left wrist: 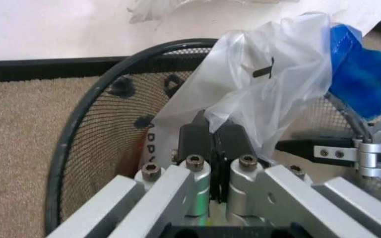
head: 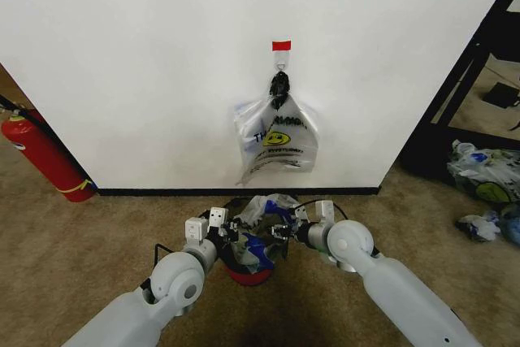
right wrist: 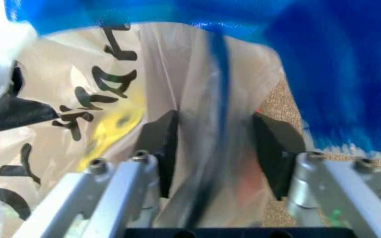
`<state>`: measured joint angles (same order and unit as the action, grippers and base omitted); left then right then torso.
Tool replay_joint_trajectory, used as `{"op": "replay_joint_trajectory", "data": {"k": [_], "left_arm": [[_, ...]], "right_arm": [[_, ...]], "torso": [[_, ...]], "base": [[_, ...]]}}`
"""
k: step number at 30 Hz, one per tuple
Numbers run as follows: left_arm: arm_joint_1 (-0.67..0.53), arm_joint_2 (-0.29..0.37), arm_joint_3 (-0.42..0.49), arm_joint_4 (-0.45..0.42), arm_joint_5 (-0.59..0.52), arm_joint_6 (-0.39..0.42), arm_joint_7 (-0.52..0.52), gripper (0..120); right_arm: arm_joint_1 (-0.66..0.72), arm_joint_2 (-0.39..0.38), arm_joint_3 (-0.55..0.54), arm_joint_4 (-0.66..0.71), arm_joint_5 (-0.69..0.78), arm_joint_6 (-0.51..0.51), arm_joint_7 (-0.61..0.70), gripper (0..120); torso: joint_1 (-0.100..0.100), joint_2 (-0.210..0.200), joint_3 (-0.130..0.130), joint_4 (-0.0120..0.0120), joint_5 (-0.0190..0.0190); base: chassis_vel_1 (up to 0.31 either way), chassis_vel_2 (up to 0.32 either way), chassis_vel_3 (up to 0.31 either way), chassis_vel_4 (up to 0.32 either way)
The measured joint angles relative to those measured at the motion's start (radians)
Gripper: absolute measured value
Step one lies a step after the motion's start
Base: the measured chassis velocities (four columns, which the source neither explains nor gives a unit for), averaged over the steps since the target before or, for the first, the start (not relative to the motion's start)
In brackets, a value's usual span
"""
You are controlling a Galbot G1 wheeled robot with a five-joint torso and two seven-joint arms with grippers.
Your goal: Pick up the garbage bag from the wall and place it over the trash bin.
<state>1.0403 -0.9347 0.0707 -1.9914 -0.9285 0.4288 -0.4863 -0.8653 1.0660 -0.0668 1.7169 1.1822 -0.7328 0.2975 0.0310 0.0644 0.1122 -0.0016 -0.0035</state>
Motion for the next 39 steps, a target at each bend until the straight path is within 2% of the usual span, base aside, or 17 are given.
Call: {"op": "replay_joint_trajectory", "data": {"k": [2, 4, 7, 11, 16, 22, 39], "left_arm": [[0.005, 0.000, 0.003, -0.009, 0.004, -0.003, 0.000, 0], [0.009, -0.001, 0.004, -0.016, 0.008, -0.006, 0.000, 0], [0.026, -0.002, 0.008, -0.041, 0.033, -0.019, 0.001, 0], [0.053, -0.001, 0.005, -0.069, 0.080, -0.036, 0.006, 0], [0.142, 0.012, -0.041, -0.131, 0.201, -0.083, 0.030, 0], [0.190, 0.018, -0.082, -0.177, 0.266, -0.110, 0.036, 0], [0.215, 0.018, -0.125, -0.188, 0.316, -0.121, 0.041, 0]], "right_arm": [[-0.009, 0.003, 0.004, 0.010, 0.002, 0.001, 0.022, 28], [-0.014, 0.006, 0.005, 0.018, 0.006, 0.005, 0.046, 25], [-0.041, 0.016, 0.007, 0.051, 0.019, 0.056, 0.123, 10], [-0.064, 0.025, 0.013, 0.084, 0.023, 0.111, 0.178, 0], [-0.116, 0.033, 0.070, 0.148, 0.028, 0.181, 0.246, 0], [-0.184, 0.013, 0.140, 0.218, 0.020, 0.207, 0.274, 0], [-0.286, -0.064, 0.243, 0.292, -0.019, 0.174, 0.236, 0]], "torso": [[0.000, 0.000, 0.000, 0.0000, 0.0000], [0.000, 0.000, 0.000, 0.0001, 0.0001], [0.000, 0.000, 0.000, 0.0002, 0.0001], [0.000, 0.000, 0.000, 0.0001, 0.0001], [0.000, 0.000, 0.000, 0.0004, 0.0001], [0.000, 0.000, 0.000, 0.0001, 0.0002], [0.000, 0.000, 0.000, 0.0001, 0.0002]], "base": [[0.000, 0.000, 0.000, 0.000], [0.000, 0.000, 0.000, 0.000], [0.000, 0.000, 0.000, 0.000], [0.000, 0.000, 0.000, 0.000], [0.000, 0.000, 0.000, 0.000], [0.000, 0.000, 0.000, 0.000], [0.000, 0.000, 0.000, 0.000]]}}
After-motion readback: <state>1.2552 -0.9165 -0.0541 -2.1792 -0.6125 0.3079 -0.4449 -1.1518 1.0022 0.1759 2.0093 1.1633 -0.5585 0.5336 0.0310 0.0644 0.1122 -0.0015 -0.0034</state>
